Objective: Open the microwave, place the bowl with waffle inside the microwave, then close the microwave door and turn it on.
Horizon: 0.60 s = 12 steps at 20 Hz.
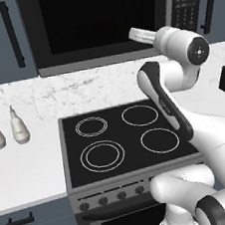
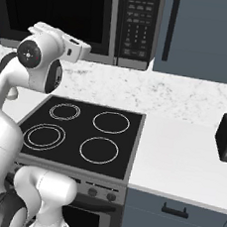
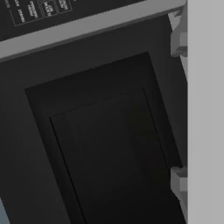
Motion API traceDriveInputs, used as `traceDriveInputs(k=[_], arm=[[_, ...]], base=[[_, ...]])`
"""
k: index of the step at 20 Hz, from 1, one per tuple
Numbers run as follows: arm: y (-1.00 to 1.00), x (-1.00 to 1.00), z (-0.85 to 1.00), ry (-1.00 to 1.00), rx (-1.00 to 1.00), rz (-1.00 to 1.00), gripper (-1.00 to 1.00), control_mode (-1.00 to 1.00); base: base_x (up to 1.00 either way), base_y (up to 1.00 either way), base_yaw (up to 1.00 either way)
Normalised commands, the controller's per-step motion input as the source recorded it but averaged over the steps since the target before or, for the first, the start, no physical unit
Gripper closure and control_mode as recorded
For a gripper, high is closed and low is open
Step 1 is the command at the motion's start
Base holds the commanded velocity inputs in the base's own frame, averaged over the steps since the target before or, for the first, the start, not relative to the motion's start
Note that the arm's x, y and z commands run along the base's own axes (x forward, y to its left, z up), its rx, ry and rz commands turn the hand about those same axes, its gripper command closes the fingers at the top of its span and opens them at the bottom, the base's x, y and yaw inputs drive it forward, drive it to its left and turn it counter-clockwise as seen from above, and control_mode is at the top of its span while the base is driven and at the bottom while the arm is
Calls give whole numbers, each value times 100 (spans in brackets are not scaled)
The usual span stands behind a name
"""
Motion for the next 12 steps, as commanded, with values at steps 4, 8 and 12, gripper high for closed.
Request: traceDriveInputs(k=[4, 8, 12], arm=[[-80, -57, 3, 6, -7, 0, -100, -100], [-69, -42, 0, 6, -13, 0, -100, -100], [-59, -27, -7, 2, -13, 2, -100, -100]], base=[[0, 0, 0], [0, 0, 0], [0, 0, 0]])
